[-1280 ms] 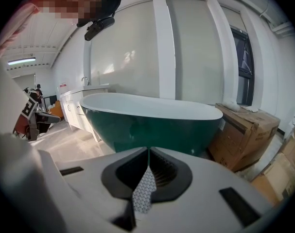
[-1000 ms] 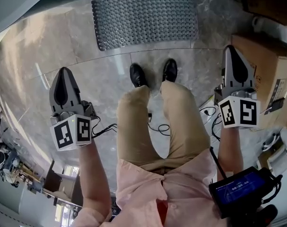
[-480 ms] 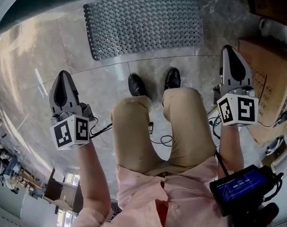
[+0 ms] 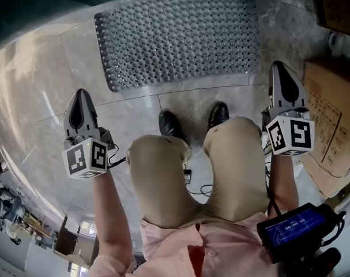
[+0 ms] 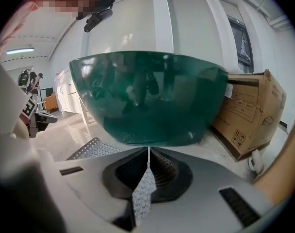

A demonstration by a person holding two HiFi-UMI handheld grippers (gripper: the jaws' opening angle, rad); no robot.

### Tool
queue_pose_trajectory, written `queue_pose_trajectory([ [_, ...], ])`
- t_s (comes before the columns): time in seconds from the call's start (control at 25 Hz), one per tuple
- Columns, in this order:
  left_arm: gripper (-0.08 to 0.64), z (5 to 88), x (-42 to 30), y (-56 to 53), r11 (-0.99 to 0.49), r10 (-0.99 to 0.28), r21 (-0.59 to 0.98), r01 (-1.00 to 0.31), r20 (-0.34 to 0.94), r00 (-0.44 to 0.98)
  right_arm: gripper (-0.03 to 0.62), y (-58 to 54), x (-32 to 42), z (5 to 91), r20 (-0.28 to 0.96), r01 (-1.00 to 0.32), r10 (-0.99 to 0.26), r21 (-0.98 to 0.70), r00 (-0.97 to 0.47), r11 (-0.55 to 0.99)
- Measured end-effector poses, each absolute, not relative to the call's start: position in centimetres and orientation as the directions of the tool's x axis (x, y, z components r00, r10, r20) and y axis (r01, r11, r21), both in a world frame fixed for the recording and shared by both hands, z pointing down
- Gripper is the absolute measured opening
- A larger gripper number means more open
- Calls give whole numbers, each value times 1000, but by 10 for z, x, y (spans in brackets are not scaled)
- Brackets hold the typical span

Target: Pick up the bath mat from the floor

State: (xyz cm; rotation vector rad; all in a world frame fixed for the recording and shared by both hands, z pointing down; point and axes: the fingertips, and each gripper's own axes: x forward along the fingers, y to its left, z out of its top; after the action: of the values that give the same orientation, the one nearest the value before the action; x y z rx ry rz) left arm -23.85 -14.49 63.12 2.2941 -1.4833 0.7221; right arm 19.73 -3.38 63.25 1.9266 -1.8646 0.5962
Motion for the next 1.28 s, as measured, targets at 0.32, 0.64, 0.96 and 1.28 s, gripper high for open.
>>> queue_pose_trajectory([
  [0.32, 28, 703, -258, -156, -393, -756, -25, -919, 578, 308, 21, -54, 201, 694, 559, -1000, -829, 7, 11, -8],
  [0.64, 29, 767, -267, -163, -378, -759, -2, -926, 573, 309, 21, -76, 202, 731, 515, -999, -857, 38, -1, 24],
  [0.96, 31, 793, -271, -157, -372, -746, 24, -928, 588, 314, 21, -78, 199, 734, 508, -999, -862, 42, -8, 34],
  [1.28, 173, 848, -271, -149, -395, -681, 90, -914, 640, 357, 21, -75, 210, 730, 509, -996, -860, 85, 27, 19],
])
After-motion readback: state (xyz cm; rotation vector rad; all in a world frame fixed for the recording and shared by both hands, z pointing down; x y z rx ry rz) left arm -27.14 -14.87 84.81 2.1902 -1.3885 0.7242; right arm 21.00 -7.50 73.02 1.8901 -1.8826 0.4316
